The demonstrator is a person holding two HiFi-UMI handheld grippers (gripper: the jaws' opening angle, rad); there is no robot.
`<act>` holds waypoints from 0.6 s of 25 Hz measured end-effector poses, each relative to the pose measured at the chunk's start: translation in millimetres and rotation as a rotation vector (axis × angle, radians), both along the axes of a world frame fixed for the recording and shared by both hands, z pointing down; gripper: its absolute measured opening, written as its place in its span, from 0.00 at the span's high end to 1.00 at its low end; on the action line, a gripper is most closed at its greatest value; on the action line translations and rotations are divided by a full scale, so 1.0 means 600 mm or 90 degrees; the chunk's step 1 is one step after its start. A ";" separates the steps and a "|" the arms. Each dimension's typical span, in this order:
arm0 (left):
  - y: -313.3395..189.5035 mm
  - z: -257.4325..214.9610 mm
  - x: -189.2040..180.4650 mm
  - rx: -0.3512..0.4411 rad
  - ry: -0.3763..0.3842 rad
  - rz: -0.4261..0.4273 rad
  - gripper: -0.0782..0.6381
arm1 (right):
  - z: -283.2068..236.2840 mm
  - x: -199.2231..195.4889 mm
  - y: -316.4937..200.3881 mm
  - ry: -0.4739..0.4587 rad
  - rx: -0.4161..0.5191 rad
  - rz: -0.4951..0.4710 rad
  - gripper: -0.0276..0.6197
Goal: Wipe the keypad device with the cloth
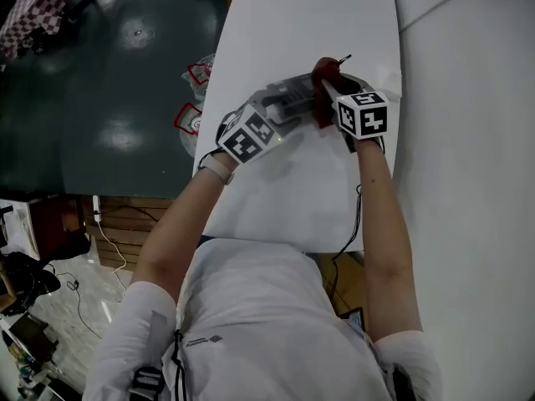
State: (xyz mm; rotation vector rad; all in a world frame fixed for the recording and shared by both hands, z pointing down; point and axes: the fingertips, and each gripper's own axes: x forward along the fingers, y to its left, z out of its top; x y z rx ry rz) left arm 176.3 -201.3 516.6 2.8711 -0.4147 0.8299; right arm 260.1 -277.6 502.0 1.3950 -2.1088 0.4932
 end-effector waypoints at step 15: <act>0.005 0.007 -0.003 -0.008 0.032 -0.018 0.63 | 0.025 -0.007 0.030 -0.084 -0.112 0.028 0.81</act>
